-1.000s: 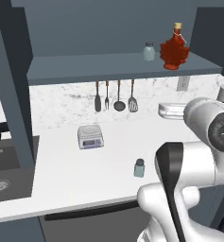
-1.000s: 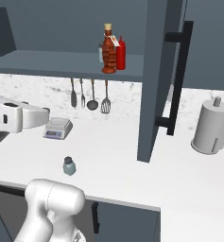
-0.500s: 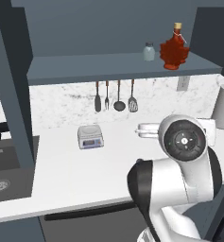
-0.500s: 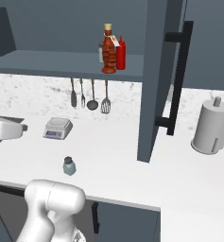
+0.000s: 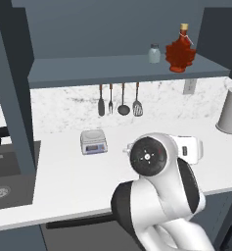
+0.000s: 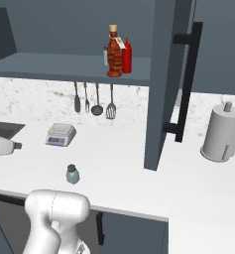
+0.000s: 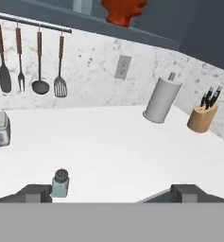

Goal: Put the shaker and condiment bottle from the counter next to their counterparts in the cabinet.

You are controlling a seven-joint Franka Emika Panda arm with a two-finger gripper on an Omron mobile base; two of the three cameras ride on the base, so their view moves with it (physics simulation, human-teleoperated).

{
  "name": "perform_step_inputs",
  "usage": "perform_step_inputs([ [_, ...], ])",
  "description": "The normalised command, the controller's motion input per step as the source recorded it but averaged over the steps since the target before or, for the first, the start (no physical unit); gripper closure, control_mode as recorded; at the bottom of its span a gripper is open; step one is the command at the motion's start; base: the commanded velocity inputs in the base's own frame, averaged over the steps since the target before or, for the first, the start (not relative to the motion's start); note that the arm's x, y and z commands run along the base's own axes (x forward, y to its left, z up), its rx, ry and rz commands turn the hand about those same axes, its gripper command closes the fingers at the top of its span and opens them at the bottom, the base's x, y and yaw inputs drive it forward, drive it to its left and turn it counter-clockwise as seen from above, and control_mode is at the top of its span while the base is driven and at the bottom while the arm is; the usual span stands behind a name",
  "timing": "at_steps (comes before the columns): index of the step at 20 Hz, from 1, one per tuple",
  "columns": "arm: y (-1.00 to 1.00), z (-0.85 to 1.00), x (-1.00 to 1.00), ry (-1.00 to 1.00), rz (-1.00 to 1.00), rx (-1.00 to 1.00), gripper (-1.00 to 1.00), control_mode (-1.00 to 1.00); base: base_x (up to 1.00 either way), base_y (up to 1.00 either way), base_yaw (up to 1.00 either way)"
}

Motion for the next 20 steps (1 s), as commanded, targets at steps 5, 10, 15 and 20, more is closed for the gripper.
perform_step_inputs([
  [5,-0.08,-1.0,0.02,-0.14,0.0,-0.03,-1.0,-1.0,0.0,0.0,0.0],
  [10,-0.15,-0.98,0.03,-0.13,0.01,0.0,-1.0,-1.0,0.0,0.0,0.0],
  [15,0.2,-0.39,-0.05,-0.04,0.02,-0.05,-1.0,-1.0,0.0,0.0,0.0],
  [20,0.04,-0.46,0.03,-0.17,0.0,-0.02,-1.0,-1.0,0.0,0.0,0.0],
])
